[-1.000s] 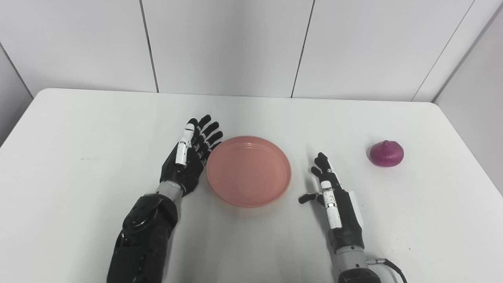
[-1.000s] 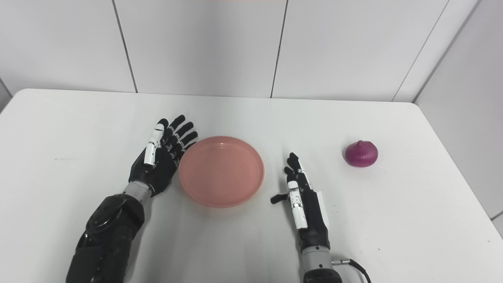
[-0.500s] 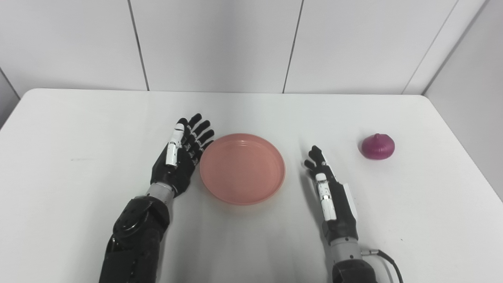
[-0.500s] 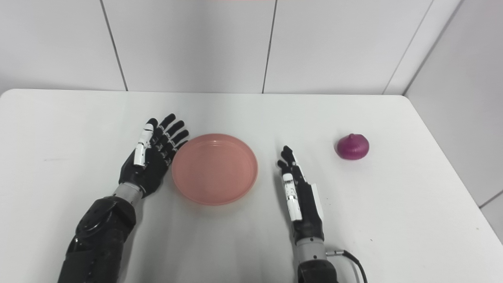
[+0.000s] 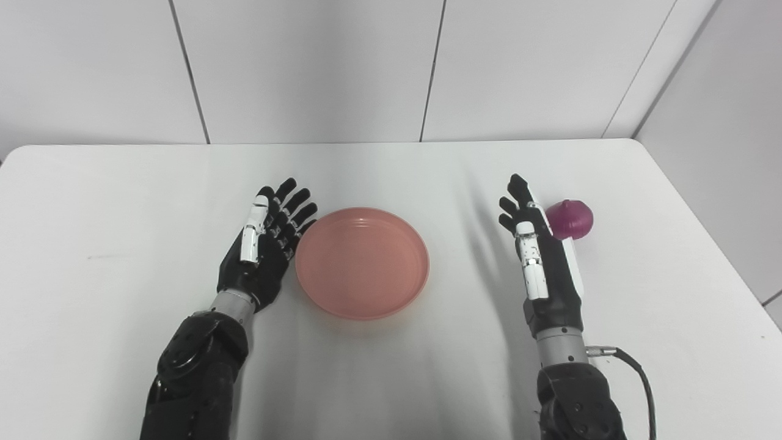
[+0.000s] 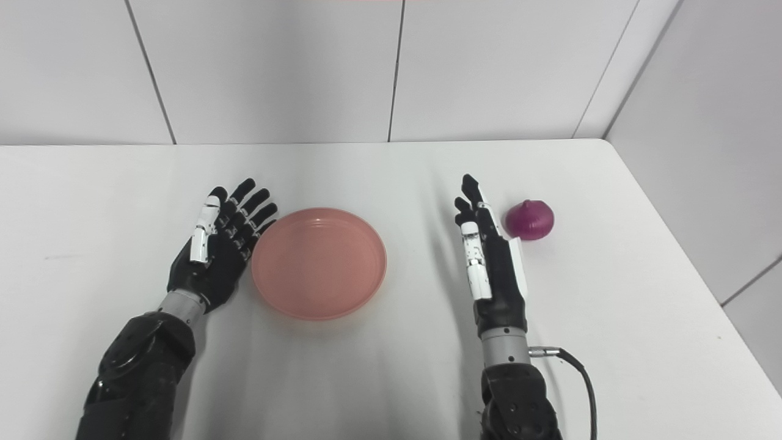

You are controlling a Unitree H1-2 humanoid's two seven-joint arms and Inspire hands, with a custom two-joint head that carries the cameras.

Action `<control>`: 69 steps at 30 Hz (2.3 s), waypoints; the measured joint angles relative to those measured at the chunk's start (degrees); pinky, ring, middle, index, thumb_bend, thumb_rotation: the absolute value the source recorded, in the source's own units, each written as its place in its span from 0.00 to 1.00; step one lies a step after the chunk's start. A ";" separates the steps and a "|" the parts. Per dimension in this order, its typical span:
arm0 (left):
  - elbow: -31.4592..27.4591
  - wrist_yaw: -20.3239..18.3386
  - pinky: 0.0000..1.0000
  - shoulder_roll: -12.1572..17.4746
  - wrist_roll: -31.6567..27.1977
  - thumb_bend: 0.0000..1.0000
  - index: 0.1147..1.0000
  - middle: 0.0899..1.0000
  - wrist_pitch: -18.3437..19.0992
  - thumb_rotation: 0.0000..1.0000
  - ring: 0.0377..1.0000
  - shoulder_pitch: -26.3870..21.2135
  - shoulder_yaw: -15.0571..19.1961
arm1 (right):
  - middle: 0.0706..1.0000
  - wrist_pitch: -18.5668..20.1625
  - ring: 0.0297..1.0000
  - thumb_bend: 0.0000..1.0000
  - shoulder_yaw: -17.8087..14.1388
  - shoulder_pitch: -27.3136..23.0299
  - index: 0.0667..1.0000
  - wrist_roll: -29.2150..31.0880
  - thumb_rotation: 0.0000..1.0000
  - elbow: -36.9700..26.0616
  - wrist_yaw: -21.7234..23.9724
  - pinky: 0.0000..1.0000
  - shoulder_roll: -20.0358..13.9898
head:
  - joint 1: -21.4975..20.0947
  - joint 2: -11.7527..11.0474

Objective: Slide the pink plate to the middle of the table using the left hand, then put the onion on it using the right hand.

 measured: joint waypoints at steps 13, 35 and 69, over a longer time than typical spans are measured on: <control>0.99 -0.76 0.90 0.02 0.04 0.46 0.92 0.93 -1.92 1.00 0.92 0.03 -0.05 | 0.92 -0.01 0.90 0.34 -4.55 -2.90 0.94 -2.83 1.00 -1.70 -1.13 0.90 -4.80 | -3.42 -1.40; 3.47 -3.01 0.90 0.04 -0.07 0.46 0.91 0.92 -6.17 1.00 0.91 0.43 0.10 | 0.91 5.06 0.89 0.44 -9.71 -9.57 0.94 -17.37 0.89 2.67 -2.15 0.81 -16.37 | -7.03 -3.25; 4.75 -4.63 0.90 0.36 -1.24 0.46 0.92 0.93 -7.68 1.00 0.91 0.42 0.43 | 0.97 14.51 0.92 1.00 -2.31 -13.53 0.97 -27.43 0.45 19.60 4.71 0.79 -26.62 | -7.56 -4.31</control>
